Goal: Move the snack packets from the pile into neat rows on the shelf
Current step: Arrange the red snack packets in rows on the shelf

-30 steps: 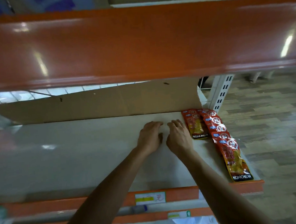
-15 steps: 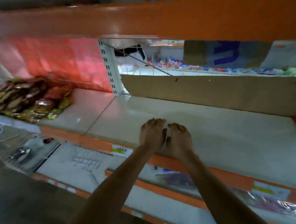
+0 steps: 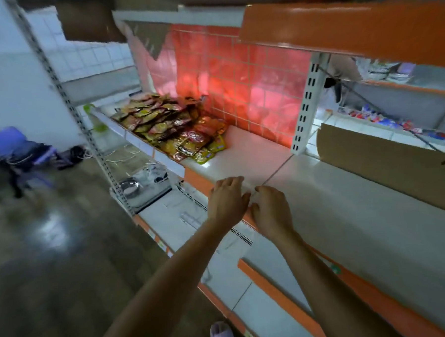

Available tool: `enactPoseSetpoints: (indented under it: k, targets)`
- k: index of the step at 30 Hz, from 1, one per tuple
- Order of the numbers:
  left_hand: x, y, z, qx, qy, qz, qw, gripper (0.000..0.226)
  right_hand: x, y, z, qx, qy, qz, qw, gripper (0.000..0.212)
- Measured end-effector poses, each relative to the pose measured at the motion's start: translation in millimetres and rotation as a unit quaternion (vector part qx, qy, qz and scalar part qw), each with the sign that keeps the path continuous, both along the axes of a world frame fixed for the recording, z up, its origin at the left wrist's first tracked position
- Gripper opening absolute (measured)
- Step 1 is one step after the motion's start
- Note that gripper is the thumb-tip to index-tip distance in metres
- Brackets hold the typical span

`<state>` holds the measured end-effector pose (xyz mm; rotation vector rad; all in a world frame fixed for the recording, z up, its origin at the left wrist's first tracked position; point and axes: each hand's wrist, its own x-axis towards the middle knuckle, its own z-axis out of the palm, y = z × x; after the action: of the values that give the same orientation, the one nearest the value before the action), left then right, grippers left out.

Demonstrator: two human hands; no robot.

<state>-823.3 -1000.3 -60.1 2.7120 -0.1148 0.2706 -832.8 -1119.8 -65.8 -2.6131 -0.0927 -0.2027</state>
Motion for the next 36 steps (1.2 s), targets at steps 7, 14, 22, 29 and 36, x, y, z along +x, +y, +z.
enactPoseSetpoints:
  k: [7,14,22,29,36]
  targets:
    - [78.8,75.6,5.4,0.012,0.015,0.076,0.997,0.052,96.1,76.7,-2.4,0.038,0.003,0.022,0.999,0.041]
    - [178.5,119.9,13.5,-0.013,-0.014,0.109,0.994,0.042,212.8,121.3,14.3,0.125,0.001,-0.013,0.992,0.031]
    - [238.5,139.3,7.0,-0.018,0.021,0.117,0.993,0.037,293.0,147.3,11.4,0.054,0.037,0.067,0.996,0.076]
    - [251.0,141.6,5.8,-0.031,0.023,0.117,0.992,0.037,306.8,144.6,-1.6,0.054,0.057,0.094,0.992,0.062]
    - [240.0,138.0,16.3,-0.116,-0.007,0.119,0.986,0.041,278.7,118.4,8.8,0.169,-0.073,0.026,0.983,0.023]
